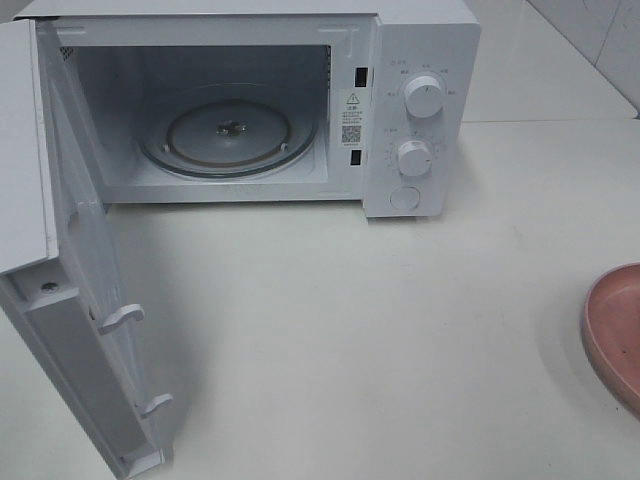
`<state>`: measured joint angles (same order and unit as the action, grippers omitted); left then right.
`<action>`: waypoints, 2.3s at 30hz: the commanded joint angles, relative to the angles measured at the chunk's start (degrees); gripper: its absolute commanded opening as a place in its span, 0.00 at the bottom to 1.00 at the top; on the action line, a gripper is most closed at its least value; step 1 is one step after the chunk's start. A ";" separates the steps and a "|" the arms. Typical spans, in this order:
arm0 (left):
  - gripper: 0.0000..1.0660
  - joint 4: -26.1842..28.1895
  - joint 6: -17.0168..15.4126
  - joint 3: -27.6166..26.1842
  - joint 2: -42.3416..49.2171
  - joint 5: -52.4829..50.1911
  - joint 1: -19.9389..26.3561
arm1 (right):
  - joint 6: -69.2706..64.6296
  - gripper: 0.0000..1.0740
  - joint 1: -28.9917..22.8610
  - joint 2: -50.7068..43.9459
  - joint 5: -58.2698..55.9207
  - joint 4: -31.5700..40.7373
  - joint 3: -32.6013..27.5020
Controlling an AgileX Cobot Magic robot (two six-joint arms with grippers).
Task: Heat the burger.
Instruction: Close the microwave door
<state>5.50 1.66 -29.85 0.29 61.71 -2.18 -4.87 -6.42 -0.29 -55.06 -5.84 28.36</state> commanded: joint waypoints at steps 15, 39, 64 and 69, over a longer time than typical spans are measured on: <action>0.94 0.11 -0.46 0.23 0.46 -0.29 0.23 | 0.00 0.68 0.29 -1.38 0.00 0.11 -0.06; 0.18 -0.40 -0.52 -1.20 -15.64 -2.92 0.23 | 0.00 0.68 0.29 -1.38 0.00 0.11 -0.06; 0.00 -0.40 0.11 13.12 -37.93 -62.68 0.11 | -0.06 0.68 0.29 -1.38 0.00 0.11 -0.06; 0.00 -0.69 0.11 18.79 -42.23 -78.38 0.11 | -0.06 0.68 0.29 -1.38 0.00 0.11 -0.06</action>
<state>4.93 1.72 -12.32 -40.97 -10.71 -2.18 -4.87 -6.42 -0.29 -55.06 -5.84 28.36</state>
